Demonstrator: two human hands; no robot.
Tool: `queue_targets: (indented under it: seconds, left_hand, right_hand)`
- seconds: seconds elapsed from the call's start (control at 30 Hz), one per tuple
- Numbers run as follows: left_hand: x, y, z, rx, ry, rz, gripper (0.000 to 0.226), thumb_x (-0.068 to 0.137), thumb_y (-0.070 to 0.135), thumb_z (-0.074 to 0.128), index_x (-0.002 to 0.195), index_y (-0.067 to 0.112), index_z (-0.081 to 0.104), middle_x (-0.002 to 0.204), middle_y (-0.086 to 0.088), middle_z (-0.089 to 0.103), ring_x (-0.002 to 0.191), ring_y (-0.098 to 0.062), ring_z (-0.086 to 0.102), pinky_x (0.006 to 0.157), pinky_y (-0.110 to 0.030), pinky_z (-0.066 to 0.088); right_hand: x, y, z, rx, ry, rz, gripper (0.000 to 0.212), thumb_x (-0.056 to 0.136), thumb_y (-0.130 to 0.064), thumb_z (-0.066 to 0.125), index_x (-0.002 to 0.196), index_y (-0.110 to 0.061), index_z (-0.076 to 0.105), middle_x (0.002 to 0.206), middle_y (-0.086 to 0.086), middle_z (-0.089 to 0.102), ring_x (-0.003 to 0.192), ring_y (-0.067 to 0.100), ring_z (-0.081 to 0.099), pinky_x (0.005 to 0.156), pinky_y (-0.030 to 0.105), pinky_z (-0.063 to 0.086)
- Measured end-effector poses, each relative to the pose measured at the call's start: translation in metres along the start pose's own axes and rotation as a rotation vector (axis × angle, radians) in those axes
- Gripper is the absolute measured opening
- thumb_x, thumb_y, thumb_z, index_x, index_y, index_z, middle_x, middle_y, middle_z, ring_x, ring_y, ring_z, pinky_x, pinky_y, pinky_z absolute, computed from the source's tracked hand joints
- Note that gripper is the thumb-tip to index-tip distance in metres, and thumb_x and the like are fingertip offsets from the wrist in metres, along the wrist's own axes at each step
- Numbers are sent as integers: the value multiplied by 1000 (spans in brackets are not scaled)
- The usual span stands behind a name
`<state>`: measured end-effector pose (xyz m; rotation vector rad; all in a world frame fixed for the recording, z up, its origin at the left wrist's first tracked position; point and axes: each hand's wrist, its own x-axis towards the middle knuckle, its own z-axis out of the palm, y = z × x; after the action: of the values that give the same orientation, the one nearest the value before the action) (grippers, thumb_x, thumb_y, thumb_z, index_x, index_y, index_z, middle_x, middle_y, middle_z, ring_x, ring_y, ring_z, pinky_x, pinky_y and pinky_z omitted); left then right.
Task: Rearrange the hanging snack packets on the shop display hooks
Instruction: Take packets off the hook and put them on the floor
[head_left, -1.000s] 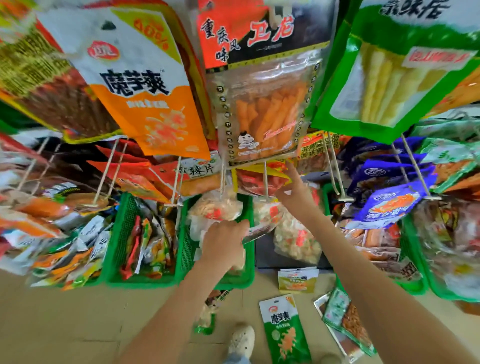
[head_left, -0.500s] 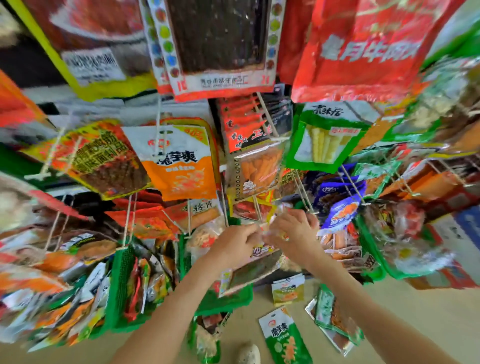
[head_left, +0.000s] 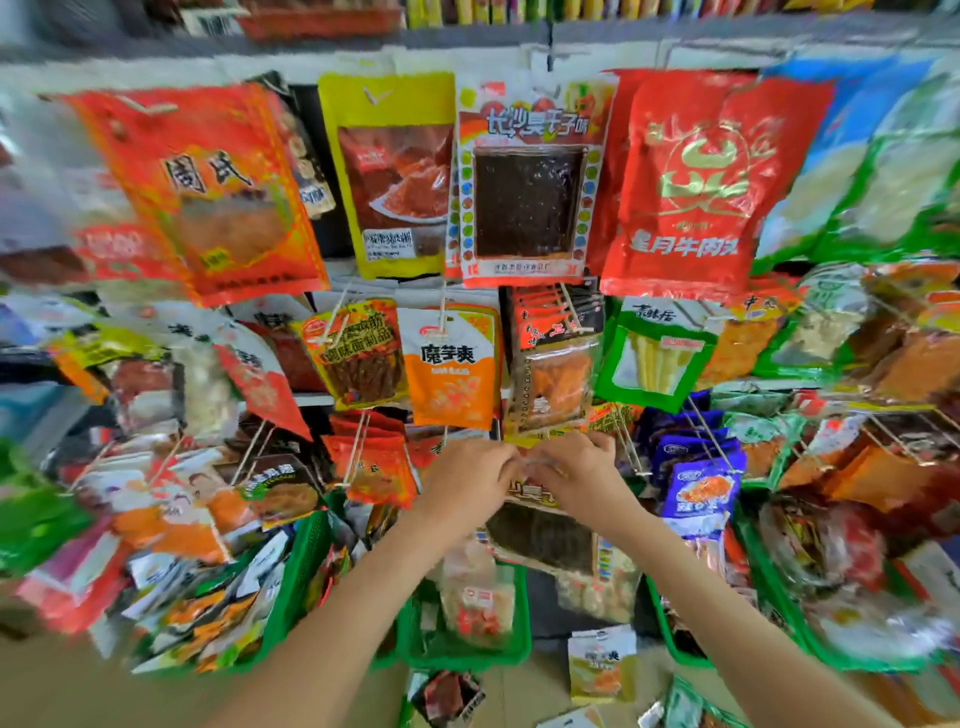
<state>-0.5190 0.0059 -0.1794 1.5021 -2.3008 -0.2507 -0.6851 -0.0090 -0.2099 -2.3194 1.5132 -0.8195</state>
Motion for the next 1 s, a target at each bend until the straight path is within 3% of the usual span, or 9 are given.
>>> queue_targets:
  seconds: [0.07, 0.17, 0.33, 0.53, 0.63, 0.73, 0.87, 1.0]
  left_hand:
    - [-11, -5, -15, 10, 63, -18, 23, 96, 25, 46, 91, 13, 65, 83, -3, 66, 81, -21, 59, 70, -35, 43]
    - [-24, -16, -33, 6, 105, -19, 24, 97, 25, 44, 86, 13, 61, 81, -2, 64, 78, -21, 56, 72, -40, 44]
    - [-37, -37, -50, 10, 7, -9, 15, 95, 23, 47, 86, 16, 57, 86, 0, 64, 80, -20, 58, 67, -34, 43]
    - [-45, -87, -58, -25, -42, -83, 19, 96, 22, 45, 89, 14, 60, 83, 1, 64, 77, -17, 59, 68, -37, 47]
    - [-39, -115, -63, 12, -28, -60, 17, 93, 13, 46, 83, 13, 59, 77, -2, 61, 75, -22, 56, 66, -36, 42]
    - [-27, -137, -71, 90, -13, -11, 19, 92, 8, 43, 80, 9, 58, 73, -7, 60, 73, -25, 53, 61, -34, 29]
    - [-8, -158, -79, 191, 24, 20, 22, 95, 8, 39, 82, 13, 57, 72, -1, 53, 76, -25, 51, 68, -33, 28]
    - [12, -170, -76, 218, 44, 19, 22, 91, 5, 44, 91, 19, 60, 81, 2, 62, 84, -22, 52, 75, -33, 30]
  right_hand:
    - [6, -21, -5, -12, 29, -52, 14, 88, -28, 56, 88, -23, 69, 83, -5, 67, 95, 20, 55, 78, 30, 16]
    - [12, -50, -8, -13, 48, -100, 11, 89, -24, 57, 84, -24, 67, 77, -5, 65, 92, 18, 53, 83, 34, 19]
    - [11, -73, 3, 1, 60, -103, 11, 84, -23, 59, 75, -25, 66, 75, -7, 64, 88, 19, 57, 74, 31, 16]
    - [37, -95, 21, -19, -65, -9, 12, 90, -25, 57, 83, -23, 67, 77, -22, 55, 94, 8, 46, 86, 31, 18]
    - [60, -105, 34, 33, -107, 14, 11, 91, -26, 56, 88, -21, 66, 86, -19, 59, 95, 8, 46, 91, 33, 19]
    - [87, -100, 43, 121, 13, 72, 15, 93, -28, 54, 104, -23, 63, 100, -18, 56, 103, 10, 47, 95, 40, 29]
    - [129, -79, 45, 182, 81, 332, 38, 92, -16, 54, 129, -10, 46, 122, 10, 50, 116, 26, 44, 96, 37, 39]
    - [160, -54, 45, 145, 85, 420, 57, 89, -10, 56, 140, -10, 31, 138, 12, 41, 127, 32, 36, 104, 46, 35]
